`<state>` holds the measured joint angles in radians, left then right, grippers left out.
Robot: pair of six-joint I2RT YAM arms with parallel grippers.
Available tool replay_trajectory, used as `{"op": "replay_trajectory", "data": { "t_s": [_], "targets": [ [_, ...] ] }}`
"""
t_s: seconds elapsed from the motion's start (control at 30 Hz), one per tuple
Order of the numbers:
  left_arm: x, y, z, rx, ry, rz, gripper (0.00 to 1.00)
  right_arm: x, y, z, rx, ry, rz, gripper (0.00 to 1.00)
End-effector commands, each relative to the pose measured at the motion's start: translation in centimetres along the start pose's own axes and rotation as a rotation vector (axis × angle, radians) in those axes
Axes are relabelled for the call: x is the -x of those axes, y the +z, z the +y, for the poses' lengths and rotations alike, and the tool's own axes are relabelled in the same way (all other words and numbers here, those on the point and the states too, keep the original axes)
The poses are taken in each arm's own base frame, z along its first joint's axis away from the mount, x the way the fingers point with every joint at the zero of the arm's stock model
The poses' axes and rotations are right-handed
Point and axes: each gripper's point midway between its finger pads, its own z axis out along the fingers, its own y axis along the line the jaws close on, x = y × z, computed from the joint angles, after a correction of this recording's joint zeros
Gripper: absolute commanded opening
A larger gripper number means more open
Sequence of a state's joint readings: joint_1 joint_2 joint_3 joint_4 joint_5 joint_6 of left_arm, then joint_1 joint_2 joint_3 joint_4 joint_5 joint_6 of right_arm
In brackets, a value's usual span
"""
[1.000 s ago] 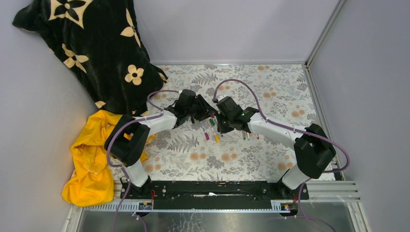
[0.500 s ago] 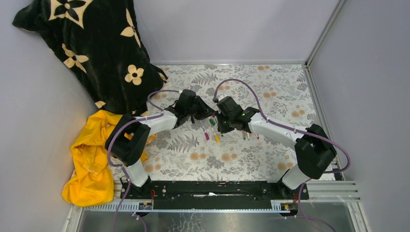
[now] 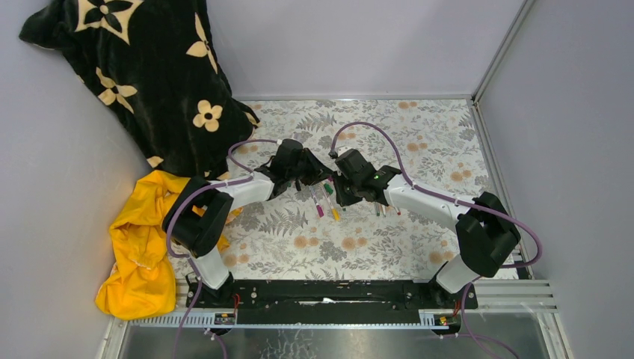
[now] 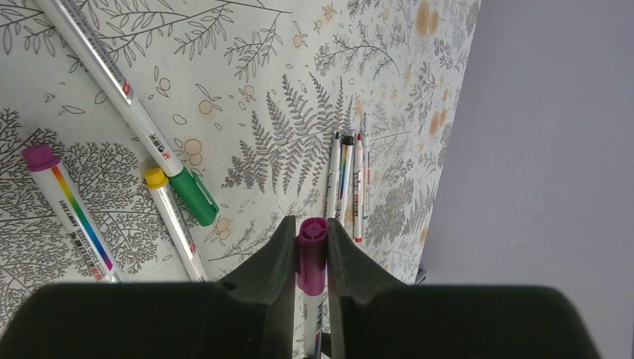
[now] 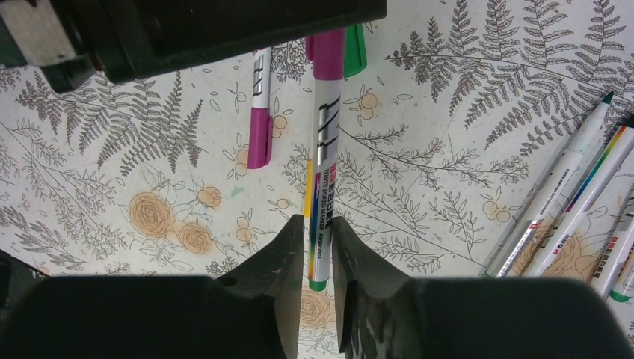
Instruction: Open the pen caps
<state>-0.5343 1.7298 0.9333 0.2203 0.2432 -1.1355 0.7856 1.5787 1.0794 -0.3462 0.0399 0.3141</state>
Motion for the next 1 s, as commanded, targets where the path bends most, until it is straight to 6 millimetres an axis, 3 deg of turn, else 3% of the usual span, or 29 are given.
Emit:
{"op": "replay_trajectory", "data": {
  "t_s": [0.0, 0.8, 0.87, 0.97],
  "targets": [
    [0.2, -0.3, -2.0, -0.068, 0.018, -0.024, 0.0, 2.7, -1.4, 1.7, 0.057, -0.005, -0.082, 0.27],
    [-1.1, -1.9, -3.3, -0.149, -0.02, 0.017, 0.0, 4.3, 1.2, 1.4, 0.007, 0.007, -0.1, 0.27],
    [-1.1, -2.1, -3.4, -0.153, -0.02, 0.016, 0.0, 4.3, 1.4, 1.3, 0.0, 0.007, -0.1, 0.23],
    [-1.0, -2.3, -3.5, -0.151, -0.019, 0.008, 0.0, 4.1, 1.5, 1.1, -0.012, 0.003, -0.087, 0.05]
  ]
}}
